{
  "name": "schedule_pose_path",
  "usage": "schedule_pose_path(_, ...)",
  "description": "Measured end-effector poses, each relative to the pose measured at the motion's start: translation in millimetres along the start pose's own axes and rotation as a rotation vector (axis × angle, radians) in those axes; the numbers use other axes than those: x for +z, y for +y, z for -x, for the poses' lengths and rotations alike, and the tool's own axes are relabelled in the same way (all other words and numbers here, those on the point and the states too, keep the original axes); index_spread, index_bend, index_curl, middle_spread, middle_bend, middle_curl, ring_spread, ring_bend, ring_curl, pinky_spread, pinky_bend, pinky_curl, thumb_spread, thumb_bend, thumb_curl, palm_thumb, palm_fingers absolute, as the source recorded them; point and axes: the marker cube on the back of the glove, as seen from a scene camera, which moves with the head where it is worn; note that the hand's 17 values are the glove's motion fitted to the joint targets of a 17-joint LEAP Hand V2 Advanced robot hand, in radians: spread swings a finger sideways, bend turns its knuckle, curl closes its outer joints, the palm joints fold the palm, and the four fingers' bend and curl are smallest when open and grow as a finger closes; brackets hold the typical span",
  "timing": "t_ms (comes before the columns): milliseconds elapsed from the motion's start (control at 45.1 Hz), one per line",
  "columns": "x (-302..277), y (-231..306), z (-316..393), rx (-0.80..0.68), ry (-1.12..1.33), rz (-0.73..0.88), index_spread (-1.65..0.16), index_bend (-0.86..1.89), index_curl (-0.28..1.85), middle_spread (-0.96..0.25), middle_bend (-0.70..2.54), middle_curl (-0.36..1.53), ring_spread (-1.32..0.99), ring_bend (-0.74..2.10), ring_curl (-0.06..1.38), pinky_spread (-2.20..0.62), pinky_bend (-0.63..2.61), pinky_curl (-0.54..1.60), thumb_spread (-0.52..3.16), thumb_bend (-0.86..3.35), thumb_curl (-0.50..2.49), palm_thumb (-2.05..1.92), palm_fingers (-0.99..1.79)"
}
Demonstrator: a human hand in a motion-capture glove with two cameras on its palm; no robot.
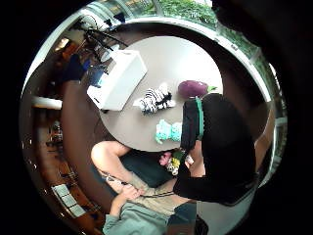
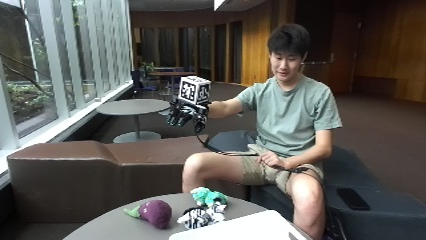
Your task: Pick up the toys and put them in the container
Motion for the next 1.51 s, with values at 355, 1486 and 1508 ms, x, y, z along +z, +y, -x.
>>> schedule_pose_path(355, 7.9, -11.3, 16.0, -0.06, -0.096, 0.052, -0.2, 0.1, 0.06, -0.04, 0.25, 0.16, -0.13, 0.56, 0.18, -0.07, 0.72, 0.26, 1.34, 0.11, 0.09, 0.05, 0.14)
schedule_pose_path(1486, 297.5, -163.8, -25.9, -0.045, -0.042, 0.483, -0.23, 0.11, 0.21, -0.08, 0.14, 0.3, -0.08, 0.32, 0.2, -0.03, 0.75, 0.33, 1.51, 0.17, 0.31, 0.17, -0.22)
schedule_pose_path(1508, 300.0, -166.8, -24.9, -0.042, -0.072, 0.465, -0.23, 0.1, 0.21, -0.08, 0.14, 0.3, -0.08, 0.32, 0.2, -0.03, 0.75, 0.33, 1.5, 0.17, 0.32, 0.17, -0.21)
